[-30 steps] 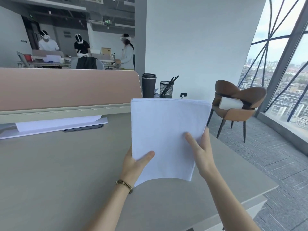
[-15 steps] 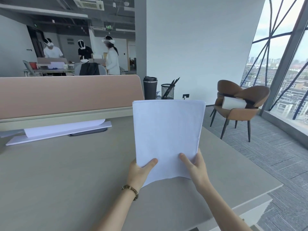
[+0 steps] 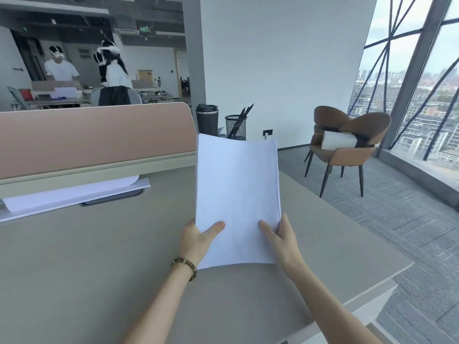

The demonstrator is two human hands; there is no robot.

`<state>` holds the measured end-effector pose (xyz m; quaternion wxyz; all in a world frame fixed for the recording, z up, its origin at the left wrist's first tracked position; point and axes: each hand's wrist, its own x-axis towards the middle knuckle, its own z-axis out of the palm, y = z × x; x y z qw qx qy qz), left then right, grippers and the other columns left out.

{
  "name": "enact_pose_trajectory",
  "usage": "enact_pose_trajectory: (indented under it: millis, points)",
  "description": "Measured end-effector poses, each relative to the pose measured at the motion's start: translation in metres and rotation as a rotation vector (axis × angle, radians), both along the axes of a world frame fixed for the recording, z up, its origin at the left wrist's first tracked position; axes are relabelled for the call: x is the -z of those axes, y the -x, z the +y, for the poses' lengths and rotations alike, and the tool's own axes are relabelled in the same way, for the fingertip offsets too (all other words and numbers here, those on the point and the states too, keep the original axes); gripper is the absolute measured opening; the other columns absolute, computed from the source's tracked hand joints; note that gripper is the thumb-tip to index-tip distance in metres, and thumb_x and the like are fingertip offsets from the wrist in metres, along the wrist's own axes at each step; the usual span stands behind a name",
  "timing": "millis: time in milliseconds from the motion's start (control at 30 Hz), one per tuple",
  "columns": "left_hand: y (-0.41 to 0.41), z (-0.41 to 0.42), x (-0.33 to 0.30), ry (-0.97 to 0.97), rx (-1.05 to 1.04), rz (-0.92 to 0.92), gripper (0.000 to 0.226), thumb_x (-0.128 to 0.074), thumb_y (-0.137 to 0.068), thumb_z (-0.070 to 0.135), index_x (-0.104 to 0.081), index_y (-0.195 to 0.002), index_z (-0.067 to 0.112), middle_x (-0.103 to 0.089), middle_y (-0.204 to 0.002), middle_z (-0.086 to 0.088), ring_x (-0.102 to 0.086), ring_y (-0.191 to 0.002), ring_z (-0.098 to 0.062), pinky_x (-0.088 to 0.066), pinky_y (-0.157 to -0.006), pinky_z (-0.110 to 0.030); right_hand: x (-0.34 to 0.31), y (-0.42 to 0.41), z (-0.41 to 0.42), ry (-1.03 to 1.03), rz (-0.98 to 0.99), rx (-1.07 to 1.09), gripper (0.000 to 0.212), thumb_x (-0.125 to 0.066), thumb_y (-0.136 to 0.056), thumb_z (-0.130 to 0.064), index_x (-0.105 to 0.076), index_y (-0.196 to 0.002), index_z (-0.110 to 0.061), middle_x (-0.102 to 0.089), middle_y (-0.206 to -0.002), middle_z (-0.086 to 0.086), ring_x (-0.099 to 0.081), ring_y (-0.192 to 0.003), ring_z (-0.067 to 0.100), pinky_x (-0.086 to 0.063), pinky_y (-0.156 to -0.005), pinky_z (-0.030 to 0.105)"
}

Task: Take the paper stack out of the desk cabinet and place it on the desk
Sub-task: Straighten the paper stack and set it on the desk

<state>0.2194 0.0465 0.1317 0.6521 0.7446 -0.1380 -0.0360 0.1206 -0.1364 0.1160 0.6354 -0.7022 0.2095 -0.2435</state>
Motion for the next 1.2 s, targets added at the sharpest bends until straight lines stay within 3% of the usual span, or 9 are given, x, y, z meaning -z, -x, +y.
enact_pose_trajectory:
  millis: [167,367,467,567,733,867,933,1033,1200]
  points:
    - [-0.013,-0.035,-0.001,-0.166,-0.049,0.119,0.036,-0.083,-0.068,0.040,-0.071,-0.096,0.020,-0.075,-0.091,0.009,-0.071,-0.086,-0.012,-0.055,-0.080,-0.031,-0.005,-0.019,-0.046,0.077,0.197,-0.011,0.034,-0.075,-0.082,-0.033,-0.057,-0.101,-0.012,-0.069,-0.111,0.010,-0.070,-0.100,0.030,-0.059,-0.085,0.048]
    - [-0.025,-0.084,0.013,-0.185,-0.053,0.295,0.037,-0.085,-0.066,0.040,-0.074,-0.090,0.014,-0.077,-0.089,0.002,-0.073,-0.083,-0.020,-0.058,-0.078,-0.033,-0.005,-0.048,-0.099,0.233,0.392,0.020,0.049,-0.075,-0.084,-0.023,-0.059,-0.130,-0.014,-0.067,-0.115,0.008,-0.064,-0.112,0.030,-0.052,-0.095,0.040]
    - [-0.036,-0.108,0.023,-0.256,-0.112,0.255,0.050,-0.079,-0.070,0.046,-0.066,-0.095,0.004,-0.072,-0.090,-0.001,-0.069,-0.086,-0.026,-0.050,-0.064,-0.029,0.000,-0.064,-0.123,0.262,0.436,0.014,0.054,-0.075,-0.084,-0.025,-0.057,-0.134,-0.015,-0.066,-0.117,0.008,-0.064,-0.113,0.029,-0.051,-0.094,0.037]
    - [-0.044,-0.127,0.025,-0.372,-0.129,0.179,0.046,-0.065,-0.083,0.046,-0.054,-0.091,0.002,-0.063,-0.086,-0.005,-0.060,-0.069,-0.024,-0.040,-0.053,-0.028,0.001,-0.078,-0.148,0.309,0.457,0.015,0.055,-0.075,-0.084,-0.028,-0.057,-0.135,-0.015,-0.067,-0.126,0.009,-0.062,-0.117,0.029,-0.050,-0.097,0.036]
    - [-0.053,-0.157,0.025,-0.715,-0.167,-0.090,0.031,-0.050,-0.087,0.035,-0.053,-0.096,0.006,-0.069,-0.092,-0.008,-0.066,-0.089,-0.034,-0.050,-0.077,-0.038,-0.001,-0.098,-0.181,0.475,0.554,0.006,0.047,-0.066,-0.089,-0.034,-0.061,-0.131,-0.014,-0.067,-0.126,0.010,-0.061,-0.119,0.030,-0.045,-0.087,0.031]
    - [-0.066,-0.181,0.036,-0.850,-0.209,-0.212,0.030,-0.043,-0.087,0.035,-0.050,-0.096,0.008,-0.073,-0.088,-0.006,-0.066,-0.087,-0.031,-0.040,-0.089,-0.040,0.000,-0.112,-0.200,0.560,0.624,0.015,0.046,-0.059,-0.085,-0.040,-0.060,-0.125,-0.017,-0.068,-0.122,0.009,-0.062,-0.115,0.030,-0.052,-0.091,0.037]
    - [-0.070,-0.190,0.041,-0.844,-0.249,-0.251,0.041,-0.043,-0.087,0.034,-0.046,-0.117,0.005,-0.072,-0.091,-0.005,-0.065,-0.090,-0.031,-0.036,-0.087,-0.040,-0.002,-0.117,-0.206,0.617,0.645,0.020,0.048,-0.059,-0.087,-0.043,-0.058,-0.126,-0.015,-0.066,-0.125,0.010,-0.059,-0.120,0.031,-0.048,-0.091,0.037]
    - [-0.074,-0.198,0.041,-0.871,-0.256,-0.296,0.064,-0.043,-0.087,0.032,-0.024,-0.143,0.008,-0.073,-0.099,-0.005,-0.062,-0.100,-0.030,-0.033,-0.085,-0.041,-0.004,-0.123,-0.212,0.666,0.614,0.052,0.055,-0.062,-0.088,-0.046,-0.057,-0.128,-0.009,-0.065,-0.127,0.015,-0.056,-0.124,0.034,-0.047,-0.093,0.040]
    - [-0.079,-0.205,0.039,-0.952,-0.250,-0.324,0.031,-0.039,-0.089,0.036,-0.044,-0.109,0.013,-0.073,-0.093,-0.003,-0.062,-0.093,-0.028,-0.024,-0.075,-0.040,-0.001,-0.125,-0.214,0.732,0.646,0.070,0.053,-0.059,-0.087,-0.053,-0.059,-0.125,-0.015,-0.065,-0.124,0.008,-0.058,-0.122,0.030,-0.049,-0.091,0.039]
